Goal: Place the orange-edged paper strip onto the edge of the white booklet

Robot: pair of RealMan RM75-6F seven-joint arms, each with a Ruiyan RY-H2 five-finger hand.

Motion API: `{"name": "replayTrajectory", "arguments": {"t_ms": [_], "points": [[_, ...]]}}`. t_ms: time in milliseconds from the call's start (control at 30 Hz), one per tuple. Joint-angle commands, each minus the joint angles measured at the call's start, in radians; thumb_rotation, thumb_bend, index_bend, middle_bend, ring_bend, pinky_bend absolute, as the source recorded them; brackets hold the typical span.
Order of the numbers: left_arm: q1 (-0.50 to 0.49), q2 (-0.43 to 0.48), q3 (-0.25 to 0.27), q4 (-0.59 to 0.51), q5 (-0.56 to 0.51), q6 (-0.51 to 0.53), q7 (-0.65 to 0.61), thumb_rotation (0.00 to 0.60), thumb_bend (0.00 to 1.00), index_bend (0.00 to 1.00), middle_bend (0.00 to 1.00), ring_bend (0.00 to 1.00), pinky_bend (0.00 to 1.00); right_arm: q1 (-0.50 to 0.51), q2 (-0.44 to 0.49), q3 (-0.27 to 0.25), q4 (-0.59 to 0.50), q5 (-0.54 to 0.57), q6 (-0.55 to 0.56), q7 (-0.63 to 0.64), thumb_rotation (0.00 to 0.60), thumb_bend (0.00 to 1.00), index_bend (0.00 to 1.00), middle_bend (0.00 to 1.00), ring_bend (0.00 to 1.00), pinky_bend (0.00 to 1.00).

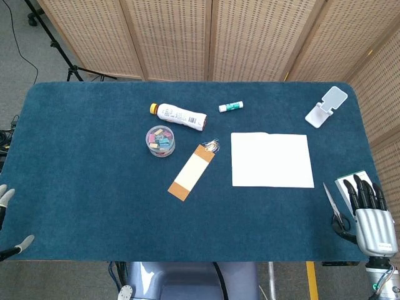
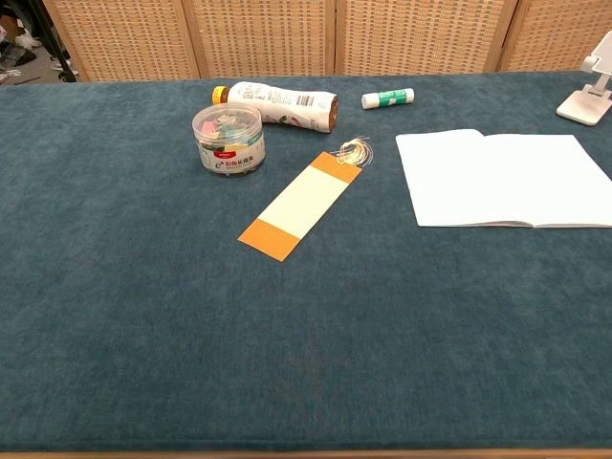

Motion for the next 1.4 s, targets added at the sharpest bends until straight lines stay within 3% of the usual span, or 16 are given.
{"name": "replayTrajectory", "arguments": {"t_ms": [33,267,467,667,1000,1400], "points": [[0.000,0.000,0.001,0.000,0.001,-0.001,0.001,0.600,0.00,0.00,0.00,0.00,0.00,0.002,0.002,-0.004,0.000,-0.003,-0.006,0.007,0.600,0.00,0.00,0.00,0.00,0.00],[-0.003,-0.001,-0.001,-0.003,-0.003,-0.007,0.003,0.600,0.00,0.00,0.00,0.00,0.00,0.039,0.010,-0.018,0.000,-0.049,-0.062,0.040,0.600,0.00,0.02,0.00,0.00,0.00],[-0.008,-0.008,-0.010,-0.008,-0.012,-0.012,0.020,0.600,0.00,0.00,0.00,0.00,0.00,0.200,0.038,-0.003,0.031,-0.154,-0.248,0.130,0.600,0.00,0.13,0.00,0.00,0.00],[-0.018,-0.013,-0.021,-0.016,-0.039,-0.034,0.036,0.600,0.00,0.00,0.00,0.00,0.00,0.406,0.026,0.050,0.091,-0.185,-0.473,0.251,0.600,0.00,0.19,0.00,0.00,0.00],[-0.032,-0.020,-0.040,-0.020,-0.100,-0.074,0.055,0.600,0.00,0.00,0.00,0.00,0.00,0.645,-0.158,0.087,0.270,-0.191,-0.698,0.238,0.600,0.00,0.24,0.00,0.00,0.00],[-0.046,-0.022,-0.053,-0.019,-0.144,-0.108,0.061,0.600,0.00,0.00,0.00,0.00,0.00,0.795,-0.398,0.131,0.474,-0.096,-0.796,0.186,0.600,0.04,0.27,0.00,0.00,0.00]]}}
